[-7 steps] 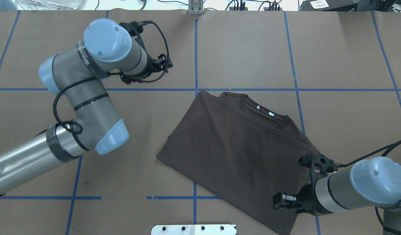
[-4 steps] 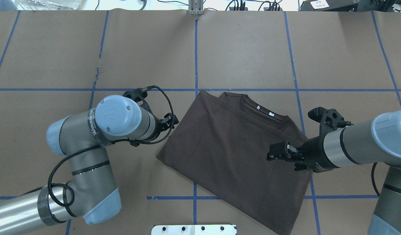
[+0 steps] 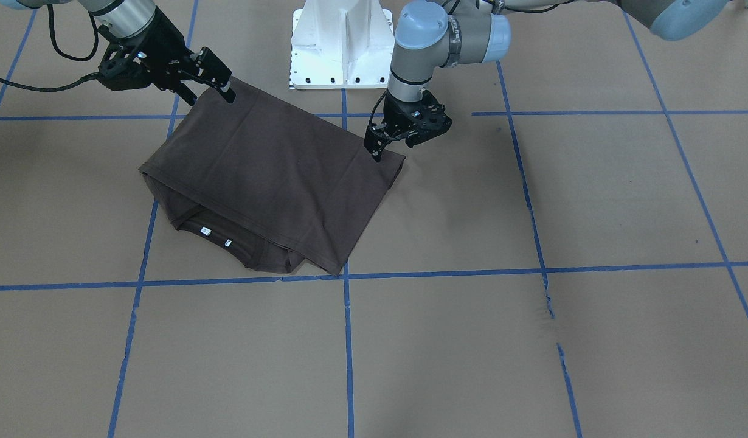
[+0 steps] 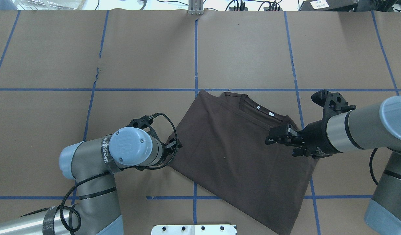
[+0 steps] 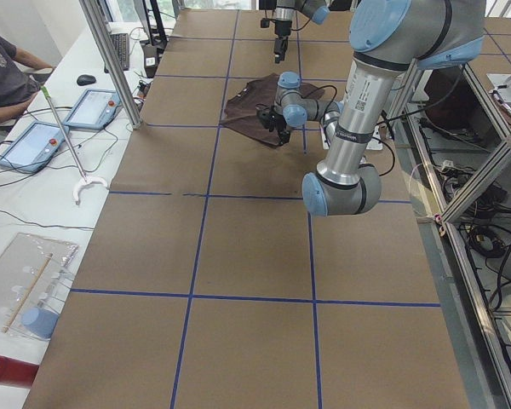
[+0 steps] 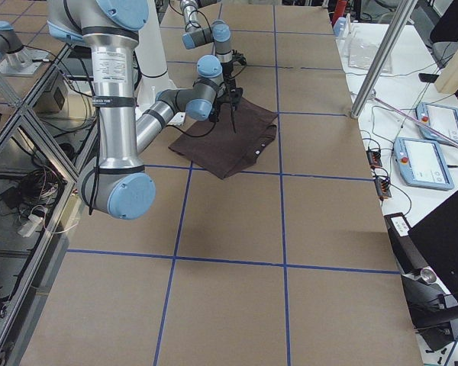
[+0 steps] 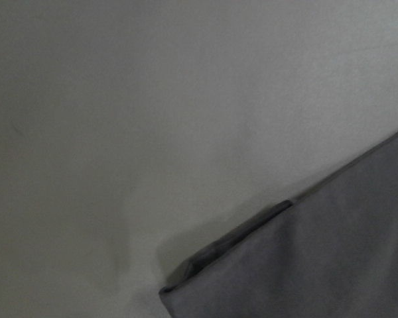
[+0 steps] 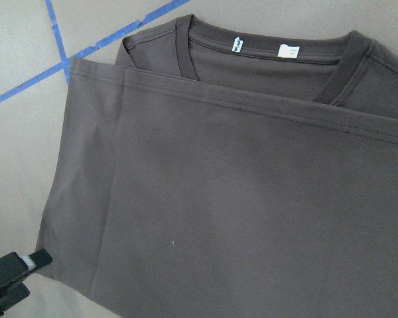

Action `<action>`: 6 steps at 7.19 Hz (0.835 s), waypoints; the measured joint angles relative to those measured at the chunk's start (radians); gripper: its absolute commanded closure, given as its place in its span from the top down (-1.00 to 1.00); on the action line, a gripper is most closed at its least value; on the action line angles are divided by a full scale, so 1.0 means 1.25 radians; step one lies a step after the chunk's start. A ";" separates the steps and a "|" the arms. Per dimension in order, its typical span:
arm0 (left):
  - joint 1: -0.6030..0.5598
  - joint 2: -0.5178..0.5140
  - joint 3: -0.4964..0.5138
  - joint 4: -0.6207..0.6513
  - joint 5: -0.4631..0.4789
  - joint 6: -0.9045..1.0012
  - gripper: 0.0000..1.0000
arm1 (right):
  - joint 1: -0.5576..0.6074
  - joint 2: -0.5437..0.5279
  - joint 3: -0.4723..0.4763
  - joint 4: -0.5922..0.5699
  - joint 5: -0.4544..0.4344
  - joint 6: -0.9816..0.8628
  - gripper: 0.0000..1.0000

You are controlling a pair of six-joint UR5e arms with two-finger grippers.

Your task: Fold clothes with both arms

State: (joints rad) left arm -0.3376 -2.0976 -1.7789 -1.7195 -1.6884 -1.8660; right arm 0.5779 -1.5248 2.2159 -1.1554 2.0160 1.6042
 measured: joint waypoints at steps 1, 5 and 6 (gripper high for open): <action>0.001 -0.001 0.007 0.000 0.009 0.001 0.65 | 0.002 0.002 0.000 -0.001 0.001 -0.001 1.00; 0.002 -0.003 0.029 -0.002 0.025 0.000 -1.00 | 0.007 0.005 -0.002 -0.001 0.006 -0.001 1.00; 0.002 -0.004 0.026 -0.002 0.025 0.003 -1.00 | 0.009 0.006 -0.002 -0.001 0.007 -0.001 1.00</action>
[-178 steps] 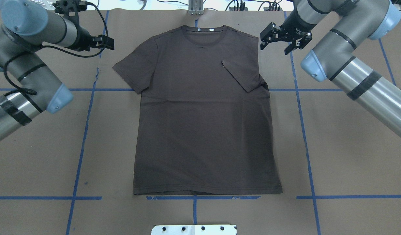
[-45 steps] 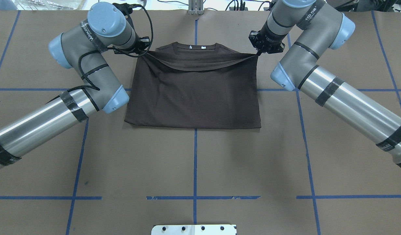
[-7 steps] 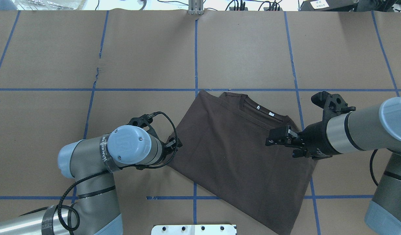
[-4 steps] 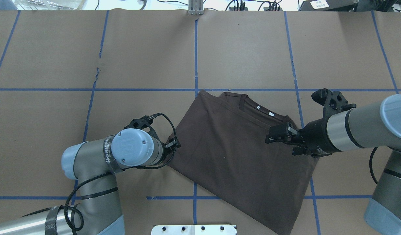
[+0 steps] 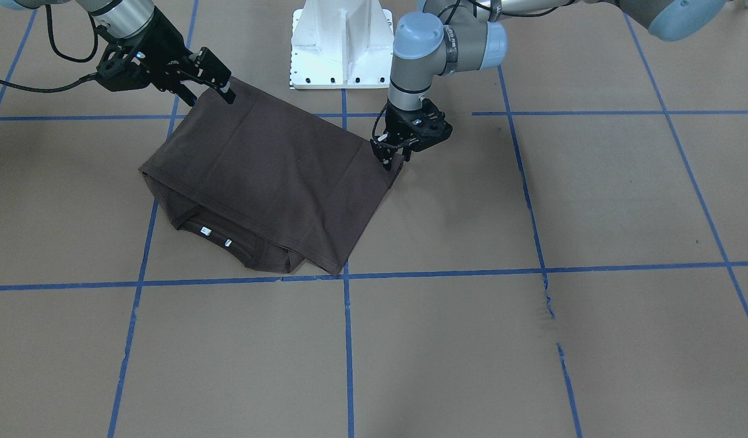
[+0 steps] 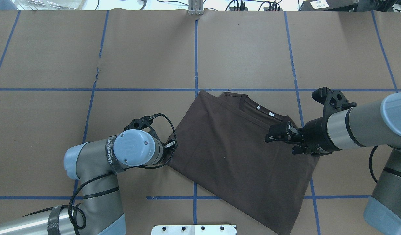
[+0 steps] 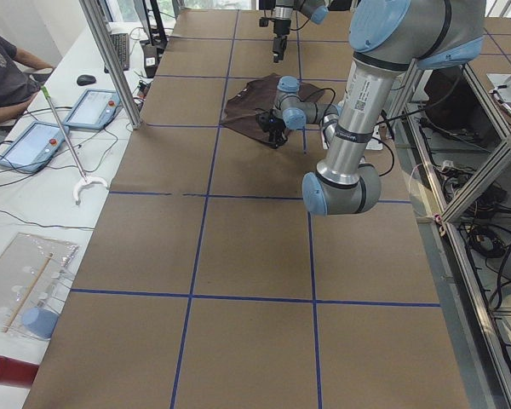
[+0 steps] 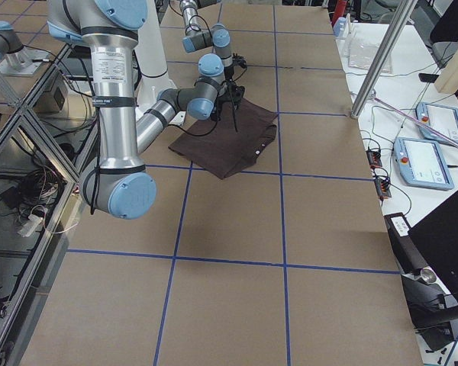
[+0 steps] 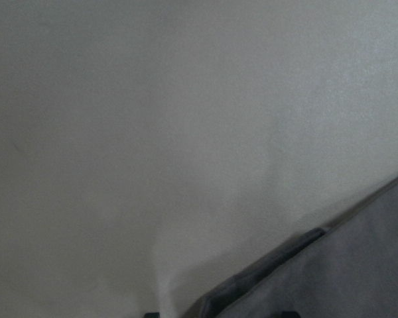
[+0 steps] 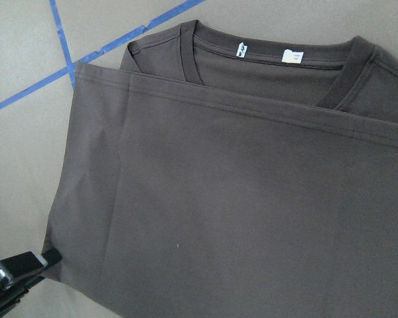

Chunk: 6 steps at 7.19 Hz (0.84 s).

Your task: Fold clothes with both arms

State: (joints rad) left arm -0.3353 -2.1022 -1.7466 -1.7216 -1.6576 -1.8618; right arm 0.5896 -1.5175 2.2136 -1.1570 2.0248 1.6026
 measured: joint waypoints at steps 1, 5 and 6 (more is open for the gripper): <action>0.000 0.000 -0.004 0.000 -0.002 0.004 -1.00 | 0.003 0.000 0.000 0.000 0.004 -0.001 1.00; -0.044 -0.002 0.002 0.004 -0.001 0.054 -1.00 | 0.020 -0.002 0.001 -0.001 0.033 -0.001 1.00; -0.090 -0.004 0.027 0.002 0.000 0.093 -1.00 | 0.020 -0.002 0.001 -0.001 0.033 0.000 1.00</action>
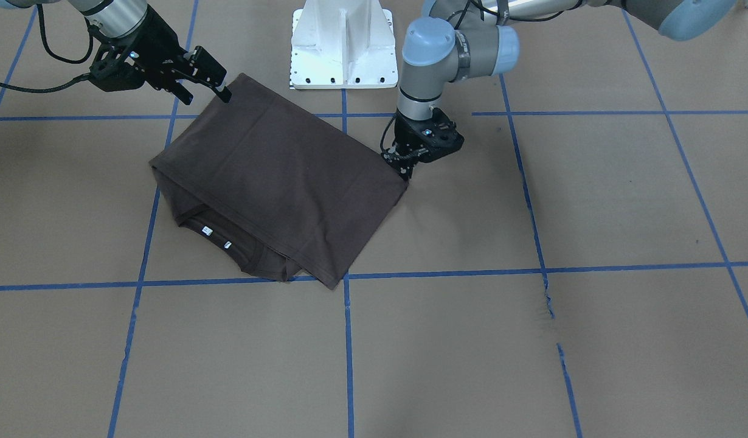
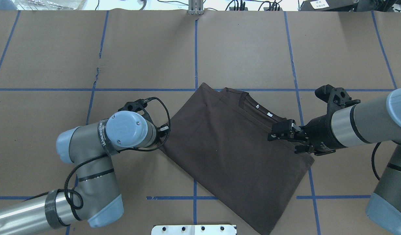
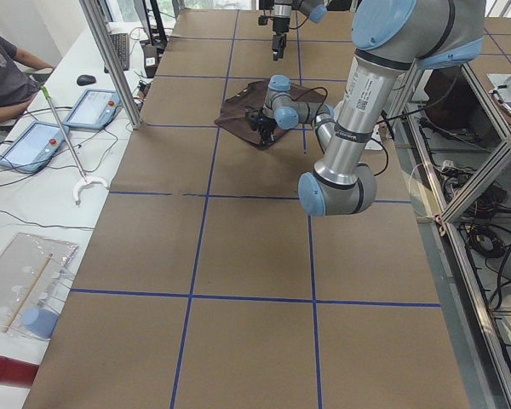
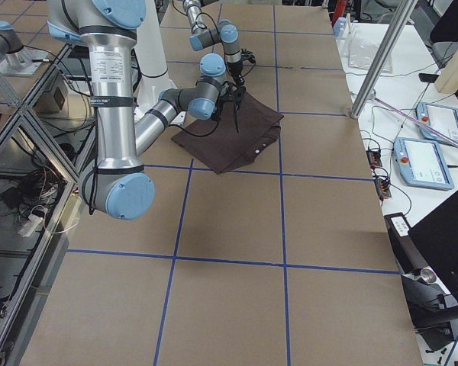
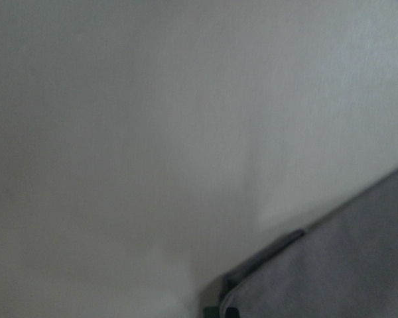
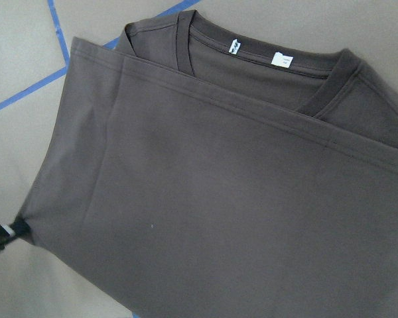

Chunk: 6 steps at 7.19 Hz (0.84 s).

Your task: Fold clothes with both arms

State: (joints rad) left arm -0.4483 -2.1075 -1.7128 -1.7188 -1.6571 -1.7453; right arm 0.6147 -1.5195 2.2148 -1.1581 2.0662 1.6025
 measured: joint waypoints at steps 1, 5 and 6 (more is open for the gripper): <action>-0.049 -0.009 0.038 -0.013 0.001 0.039 -1.00 | 0.000 0.001 0.000 0.000 0.000 0.000 1.00; -0.229 -0.184 0.395 -0.262 0.036 0.252 -1.00 | 0.000 0.008 -0.006 -0.003 -0.006 0.000 1.00; -0.239 -0.233 0.502 -0.363 0.053 0.279 -1.00 | 0.000 0.013 -0.009 -0.003 -0.007 0.000 1.00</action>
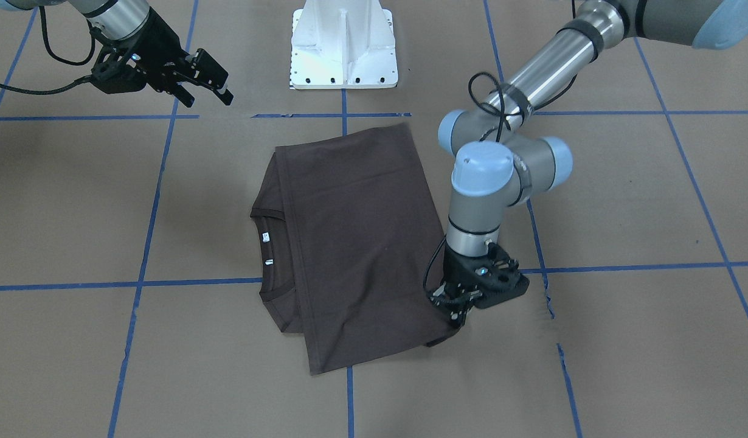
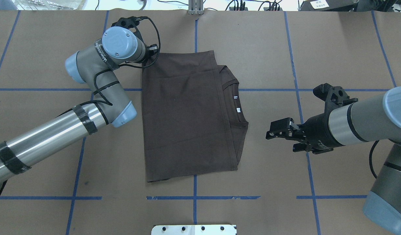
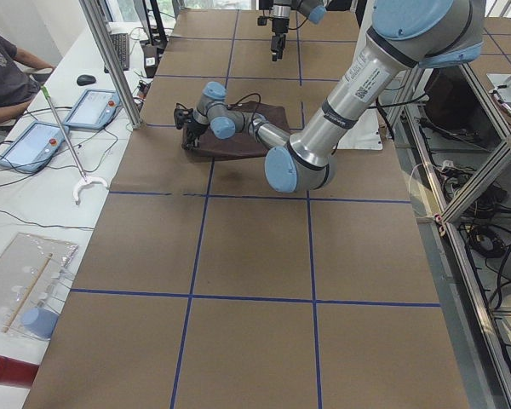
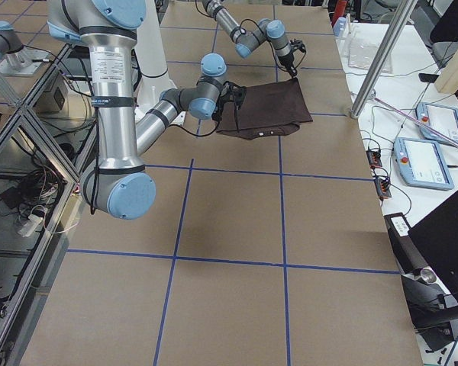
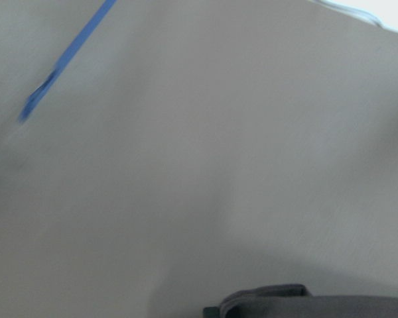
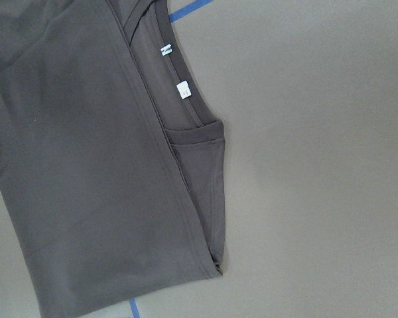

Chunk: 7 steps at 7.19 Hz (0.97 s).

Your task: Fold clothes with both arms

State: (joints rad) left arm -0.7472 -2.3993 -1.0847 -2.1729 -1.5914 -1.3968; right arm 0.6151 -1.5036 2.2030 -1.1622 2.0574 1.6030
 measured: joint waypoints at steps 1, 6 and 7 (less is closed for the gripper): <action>-0.003 -0.026 0.059 -0.062 0.014 0.019 -0.03 | 0.000 0.002 -0.003 0.000 -0.001 0.000 1.00; -0.019 -0.021 0.064 -0.102 -0.025 0.087 1.00 | 0.006 0.026 -0.044 -0.004 -0.009 -0.001 1.00; -0.021 0.015 -0.005 -0.047 -0.082 0.093 1.00 | 0.007 0.034 -0.062 -0.005 -0.011 -0.002 1.00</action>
State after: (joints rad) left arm -0.7738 -2.3800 -1.0912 -2.2321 -1.6942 -1.2805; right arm 0.6244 -1.4613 2.1256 -1.1683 2.0433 1.6007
